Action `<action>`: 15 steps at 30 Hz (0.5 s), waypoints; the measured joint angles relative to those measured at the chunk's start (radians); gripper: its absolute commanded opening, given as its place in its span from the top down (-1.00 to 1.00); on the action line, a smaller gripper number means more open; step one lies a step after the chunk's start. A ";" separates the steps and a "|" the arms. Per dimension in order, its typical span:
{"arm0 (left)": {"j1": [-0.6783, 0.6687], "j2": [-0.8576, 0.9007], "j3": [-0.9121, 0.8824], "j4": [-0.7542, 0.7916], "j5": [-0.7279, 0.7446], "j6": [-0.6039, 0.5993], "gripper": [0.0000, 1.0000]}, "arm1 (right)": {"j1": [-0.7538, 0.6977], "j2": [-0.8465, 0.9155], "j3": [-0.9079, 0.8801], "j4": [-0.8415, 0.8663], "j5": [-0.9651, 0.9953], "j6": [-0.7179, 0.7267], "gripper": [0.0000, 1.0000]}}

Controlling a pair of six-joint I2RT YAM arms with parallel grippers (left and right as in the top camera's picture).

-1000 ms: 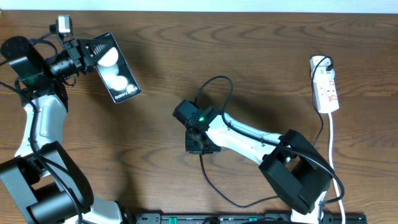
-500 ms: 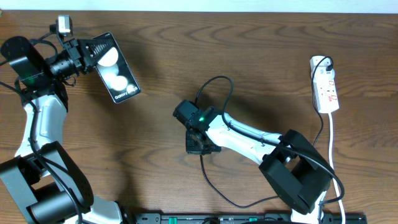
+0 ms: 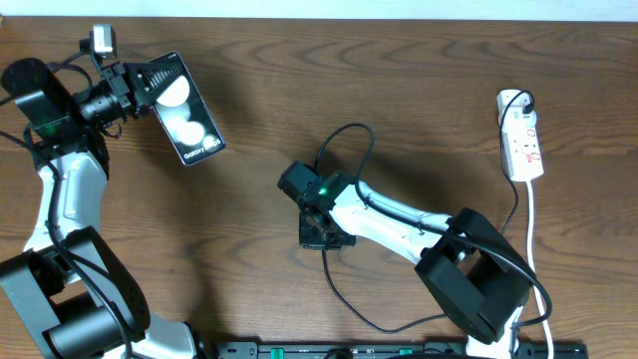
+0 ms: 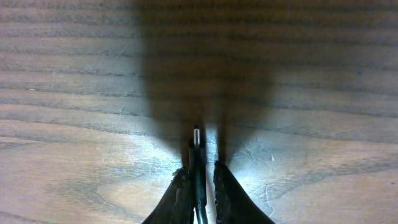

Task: Plug charger to phone and switch on socket
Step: 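Lift the plug with the right gripper toward the phone's bottom edge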

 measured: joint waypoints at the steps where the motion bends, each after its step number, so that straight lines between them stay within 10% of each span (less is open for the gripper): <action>1: 0.000 0.000 0.000 0.000 0.000 0.000 0.85 | 0.001 0.000 0.000 0.000 0.000 0.000 0.85; 15: 0.000 0.000 0.000 0.000 0.000 0.000 0.85 | 0.002 0.000 0.000 0.011 -0.064 -0.005 0.98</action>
